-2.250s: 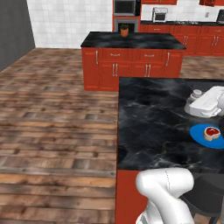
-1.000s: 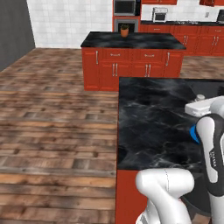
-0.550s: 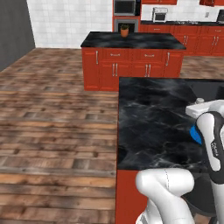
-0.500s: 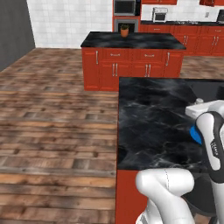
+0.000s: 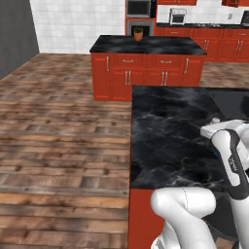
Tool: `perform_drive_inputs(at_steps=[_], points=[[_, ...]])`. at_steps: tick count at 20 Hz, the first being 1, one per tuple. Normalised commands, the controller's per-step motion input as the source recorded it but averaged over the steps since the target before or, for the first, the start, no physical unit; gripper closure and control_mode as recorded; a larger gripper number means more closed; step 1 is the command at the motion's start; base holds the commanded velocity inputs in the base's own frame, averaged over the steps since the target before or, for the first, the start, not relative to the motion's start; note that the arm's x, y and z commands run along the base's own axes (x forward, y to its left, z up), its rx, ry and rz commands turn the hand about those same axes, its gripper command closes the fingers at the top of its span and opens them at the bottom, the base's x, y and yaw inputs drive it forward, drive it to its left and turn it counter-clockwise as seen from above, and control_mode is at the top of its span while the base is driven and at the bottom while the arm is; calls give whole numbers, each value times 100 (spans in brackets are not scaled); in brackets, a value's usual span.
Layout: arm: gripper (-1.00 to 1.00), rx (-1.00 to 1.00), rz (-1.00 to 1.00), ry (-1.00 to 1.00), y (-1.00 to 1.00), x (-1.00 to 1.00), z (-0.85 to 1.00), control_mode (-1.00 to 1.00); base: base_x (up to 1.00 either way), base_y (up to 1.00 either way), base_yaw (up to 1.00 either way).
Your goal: Retrieve the shaker from the cabinet and place it next the steak on a plate on the dining table.
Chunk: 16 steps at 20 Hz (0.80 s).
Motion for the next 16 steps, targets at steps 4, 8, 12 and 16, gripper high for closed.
perform_drive_inputs(at_steps=[4,8,12,16], points=[[100,0,-2,6,0,29,-42,-100,0,0,0],[100,0,0,15,0,39,-44,-100,0,0,0],[100,0,0,13,0,33,-44,-100,0,0,0],[100,0,0,8,0,21,-42,-100,0,0,0]])
